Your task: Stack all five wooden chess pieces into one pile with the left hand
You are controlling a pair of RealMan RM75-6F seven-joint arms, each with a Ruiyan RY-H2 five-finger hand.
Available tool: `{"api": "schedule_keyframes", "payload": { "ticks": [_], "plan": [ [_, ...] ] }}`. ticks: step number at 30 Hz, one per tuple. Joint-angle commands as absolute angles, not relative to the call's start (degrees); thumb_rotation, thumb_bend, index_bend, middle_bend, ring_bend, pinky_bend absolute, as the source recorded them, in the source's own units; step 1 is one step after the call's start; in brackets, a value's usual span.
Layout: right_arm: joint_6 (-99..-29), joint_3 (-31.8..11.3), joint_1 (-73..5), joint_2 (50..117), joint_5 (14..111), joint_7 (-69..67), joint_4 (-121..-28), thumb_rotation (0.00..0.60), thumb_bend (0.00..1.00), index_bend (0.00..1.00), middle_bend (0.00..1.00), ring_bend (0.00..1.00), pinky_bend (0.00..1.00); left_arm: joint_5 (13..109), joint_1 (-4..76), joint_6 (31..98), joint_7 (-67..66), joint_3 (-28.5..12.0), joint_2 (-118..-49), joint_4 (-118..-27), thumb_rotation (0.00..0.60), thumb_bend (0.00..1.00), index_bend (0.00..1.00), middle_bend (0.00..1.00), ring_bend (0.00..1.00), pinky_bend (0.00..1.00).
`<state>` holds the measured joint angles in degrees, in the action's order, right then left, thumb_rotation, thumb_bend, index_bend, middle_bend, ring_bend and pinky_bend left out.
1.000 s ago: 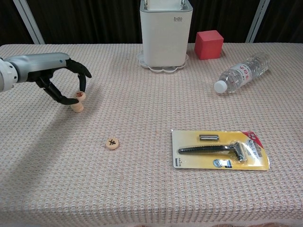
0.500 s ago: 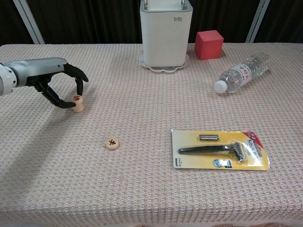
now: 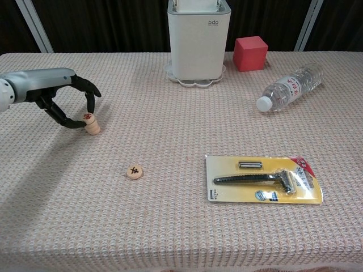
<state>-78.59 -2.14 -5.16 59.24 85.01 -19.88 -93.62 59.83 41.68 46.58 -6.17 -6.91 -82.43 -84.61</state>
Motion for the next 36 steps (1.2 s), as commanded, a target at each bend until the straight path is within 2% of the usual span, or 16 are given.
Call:
{"api": "schedule_keyframes", "payload": {
  "ticks": [1, 8, 25, 36],
  "plan": [
    [-78.6, -2.1, -5.1, 59.2, 84.9, -19.9, -93.6, 0.6, 0.2, 0.0, 0.0, 0.0, 0.0, 59.9, 41.6, 46.4, -5.8, -6.9, -82.5, -84.5, 0.6, 0.3, 0.51, 0.15, 0.0, 0.0],
    [-78.4, -2.1, -5.2, 59.2, 84.9, -19.9, -93.6, 0.6, 0.2, 0.0, 0.0, 0.0, 0.0, 60.2, 41.6, 46.1, -5.1, -7.1, -82.6, -84.5, 0.6, 0.3, 0.5, 0.15, 0.0, 0.0],
    [-78.4, -2.0, -5.2, 59.2, 84.9, -20.0, -93.7, 0.6, 0.2, 0.0, 0.0, 0.0, 0.0, 60.7, 41.1, 47.2, -5.8, -7.1, -81.5, -86.2, 0.6, 0.3, 0.31, 0.14, 0.0, 0.0],
    [-78.3, -2.1, -5.2, 59.1, 84.9, -20.2, -93.7, 0.6, 0.2, 0.0, 0.0, 0.0, 0.0, 62.7, 41.6, 46.6, -5.6, -6.8, -81.4, -87.8, 0.6, 0.3, 0.34, 0.13, 0.0, 0.0]
  ]
}}
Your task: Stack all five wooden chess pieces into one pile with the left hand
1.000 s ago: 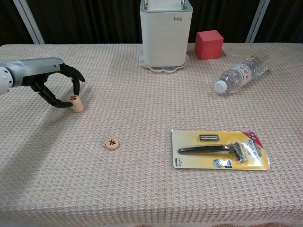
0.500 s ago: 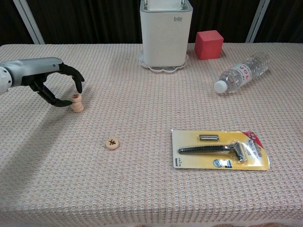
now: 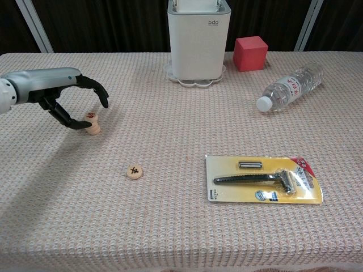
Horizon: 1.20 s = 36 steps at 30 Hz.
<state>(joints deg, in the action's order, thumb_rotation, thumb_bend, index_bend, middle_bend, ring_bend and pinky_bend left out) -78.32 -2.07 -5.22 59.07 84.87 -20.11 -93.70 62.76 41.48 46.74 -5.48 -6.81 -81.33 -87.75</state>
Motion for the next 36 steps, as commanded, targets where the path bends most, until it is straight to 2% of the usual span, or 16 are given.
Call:
{"api": "schedule_keyframes", "payload": {
  "ticks": [1, 21, 36],
  "plan": [
    [-78.3, -2.1, -5.2, 59.1, 84.8, -20.2, -93.6, 0.6, 0.2, 0.0, 0.0, 0.0, 0.0, 62.6, 41.6, 46.6, -5.8, -6.7, -81.4, -87.8, 0.6, 0.3, 0.36, 0.13, 0.0, 0.0],
    [-78.1, -1.9, -5.4, 59.1, 85.1, -19.8, -93.7, 0.6, 0.2, 0.0, 0.0, 0.0, 0.0, 61.0, 41.5, 45.8, -5.9, -6.2, -81.3, -87.2, 0.6, 0.3, 0.42, 0.12, 0.0, 0.0],
    [-78.2, -2.0, -5.3, 59.2, 84.8, -19.9, -93.6, 0.6, 0.2, 0.0, 0.0, 0.0, 0.0, 64.9, 40.5, 48.3, -3.0, -6.7, -81.2, -89.5, 0.6, 0.29, 0.4, 0.13, 0.0, 0.0]
  ]
}}
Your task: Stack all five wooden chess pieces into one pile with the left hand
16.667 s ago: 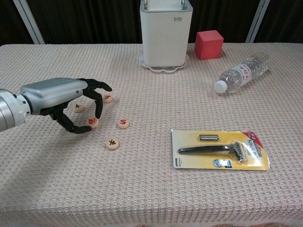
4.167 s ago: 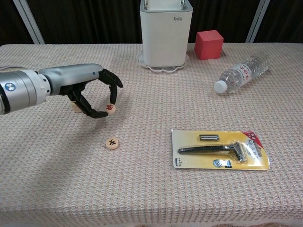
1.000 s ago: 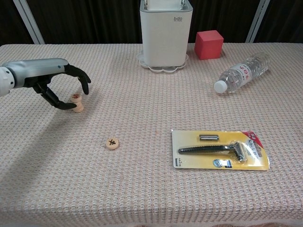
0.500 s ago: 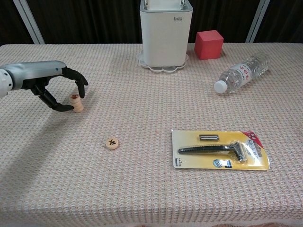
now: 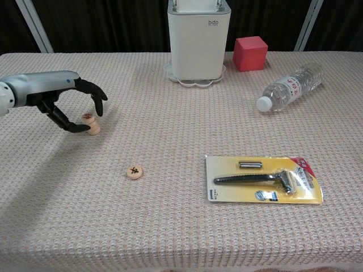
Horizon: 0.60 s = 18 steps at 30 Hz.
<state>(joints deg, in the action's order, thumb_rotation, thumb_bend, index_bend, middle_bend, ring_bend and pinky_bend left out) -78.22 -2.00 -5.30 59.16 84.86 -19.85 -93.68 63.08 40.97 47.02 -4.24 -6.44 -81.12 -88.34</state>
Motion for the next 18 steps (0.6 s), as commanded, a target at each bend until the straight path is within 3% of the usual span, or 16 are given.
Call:
{"api": "schedule_keyframes", "payload": {
  "ticks": [1, 9, 18],
  "plan": [
    [-78.2, -2.0, -5.3, 59.2, 84.8, -19.9, -93.5, 0.6, 0.2, 0.0, 0.0, 0.0, 0.0, 66.6, 40.3, 49.0, -2.4, -6.6, -81.2, -90.4, 0.6, 0.29, 0.4, 0.13, 0.0, 0.0],
    [-78.0, -1.7, -5.4, 59.3, 85.2, -20.2, -93.3, 0.6, 0.2, 0.0, 0.0, 0.0, 0.0, 73.0, 40.3, 50.3, -4.5, -3.9, -82.4, -94.3, 0.6, 0.28, 0.38, 0.13, 0.0, 0.0],
    [-78.1, -1.9, -5.6, 59.3, 85.7, -21.0, -92.6, 0.6, 0.2, 0.0, 0.0, 0.0, 0.0, 83.4, 36.7, 58.5, -6.8, 0.8, -88.9, -91.9, 0.6, 0.28, 0.37, 0.12, 0.0, 0.0]
  ]
}}
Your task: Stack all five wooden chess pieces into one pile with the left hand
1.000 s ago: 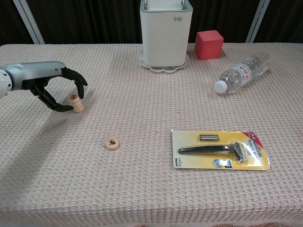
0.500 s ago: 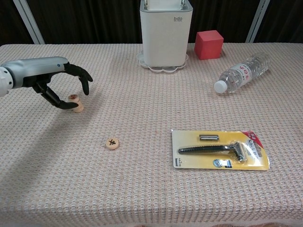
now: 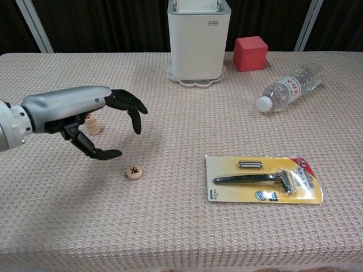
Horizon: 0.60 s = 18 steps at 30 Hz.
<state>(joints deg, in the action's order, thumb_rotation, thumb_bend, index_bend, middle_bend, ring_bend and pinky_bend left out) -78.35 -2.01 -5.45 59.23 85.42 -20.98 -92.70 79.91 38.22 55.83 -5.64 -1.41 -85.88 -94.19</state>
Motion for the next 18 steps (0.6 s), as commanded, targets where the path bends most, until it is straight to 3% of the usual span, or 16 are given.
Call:
{"api": "schedule_keyframes", "payload": {
  "ticks": [1, 6, 18],
  "plan": [
    [-78.0, -1.8, -5.6, 59.2, 85.8, -21.0, -92.5, 0.6, 0.2, 0.0, 0.0, 0.0, 0.0, 83.5, 36.6, 58.4, -6.8, 0.9, -89.1, -91.7, 0.6, 0.28, 0.37, 0.12, 0.0, 0.0],
    [-78.3, -1.9, -5.6, 59.2, 85.7, -21.3, -92.6, 0.6, 0.2, 0.0, 0.0, 0.0, 0.0, 81.3, 37.1, 55.0, -7.8, 1.6, -88.8, -92.9, 0.6, 0.27, 0.37, 0.11, 0.0, 0.0],
    [-78.2, -1.8, -5.5, 59.3, 85.5, -22.0, -92.0, 0.6, 0.2, 0.0, 0.0, 0.0, 0.0, 81.8, 36.5, 55.4, -7.8, 1.2, -92.5, -88.2, 0.6, 0.26, 0.34, 0.11, 0.0, 0.0]
  ]
}}
